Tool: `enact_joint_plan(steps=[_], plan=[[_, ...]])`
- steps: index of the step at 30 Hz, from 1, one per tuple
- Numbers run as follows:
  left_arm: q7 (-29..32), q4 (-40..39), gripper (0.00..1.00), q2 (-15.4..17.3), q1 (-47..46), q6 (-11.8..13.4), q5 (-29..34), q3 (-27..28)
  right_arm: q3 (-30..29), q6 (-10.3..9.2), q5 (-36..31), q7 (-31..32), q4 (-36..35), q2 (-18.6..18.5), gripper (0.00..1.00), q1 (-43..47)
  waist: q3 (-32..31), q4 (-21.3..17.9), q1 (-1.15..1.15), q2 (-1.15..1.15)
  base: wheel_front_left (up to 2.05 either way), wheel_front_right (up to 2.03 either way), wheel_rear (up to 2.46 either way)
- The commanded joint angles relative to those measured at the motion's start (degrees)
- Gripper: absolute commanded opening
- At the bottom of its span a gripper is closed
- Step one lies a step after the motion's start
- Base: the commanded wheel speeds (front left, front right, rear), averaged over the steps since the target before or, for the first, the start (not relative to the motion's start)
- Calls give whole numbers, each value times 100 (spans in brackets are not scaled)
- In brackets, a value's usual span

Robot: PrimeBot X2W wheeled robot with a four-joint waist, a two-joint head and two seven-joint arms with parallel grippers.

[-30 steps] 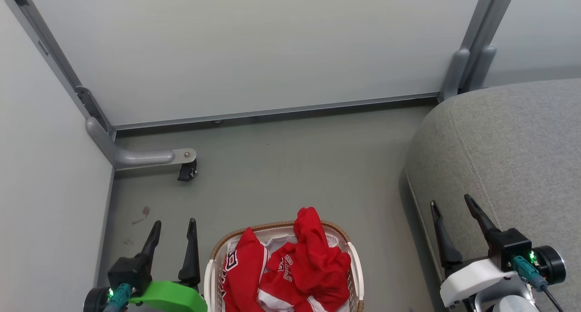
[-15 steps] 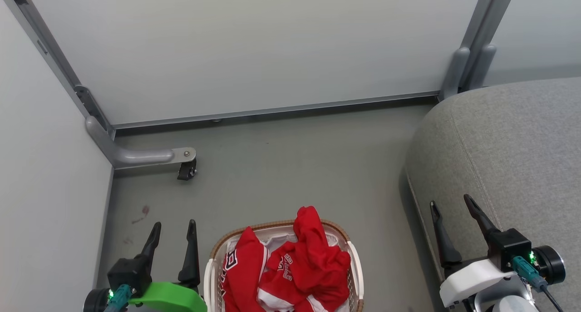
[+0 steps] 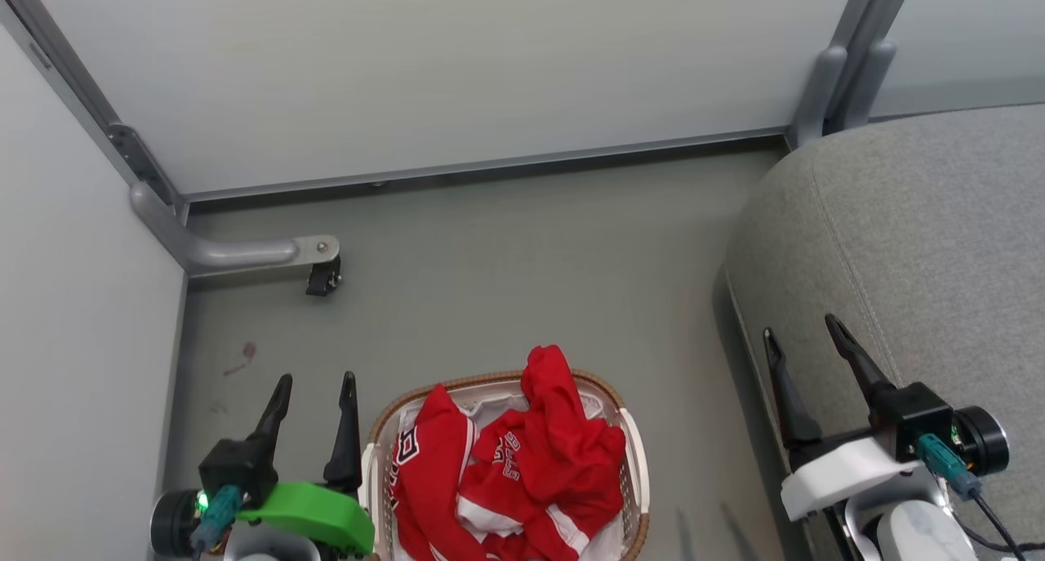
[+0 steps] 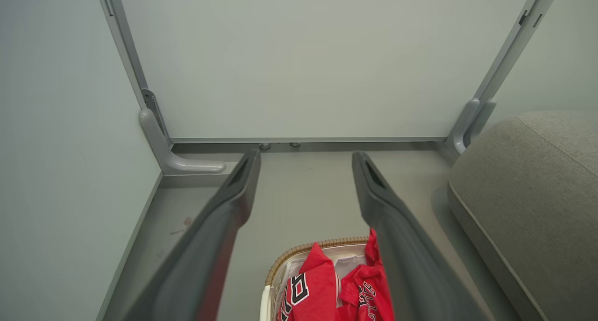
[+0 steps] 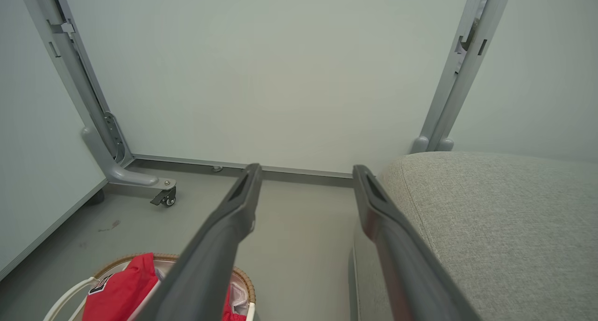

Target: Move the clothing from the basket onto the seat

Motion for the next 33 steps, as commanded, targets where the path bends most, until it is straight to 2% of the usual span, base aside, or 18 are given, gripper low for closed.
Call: enact_joint_plan(steps=[1,6,19,26,33], plan=[[3,63,100,33,-231,-16,120,-30,24,-4,26,-26,-37,-31,100,-147,370,-162,0,0,0,0,0],[2,566,100,35,-900,-32,264,-86,63,-4,58,-24,-133,-30,100,-542,1057,-369,0,0,0,0,0],[3,2915,100,286,-2842,-44,585,-282,557,-5,402,-20,-389,-25,100,-1475,2905,-1197,0,0,0,0,0],[3,3789,100,497,-3426,-44,742,-496,746,-5,623,-20,-447,-21,100,-1704,3508,-1527,0,0,0,0,0],[33,4552,100,692,-3810,45,845,-629,869,-5,827,-20,-476,-22,100,-1822,3818,-1745,0,0,0,0,0]])
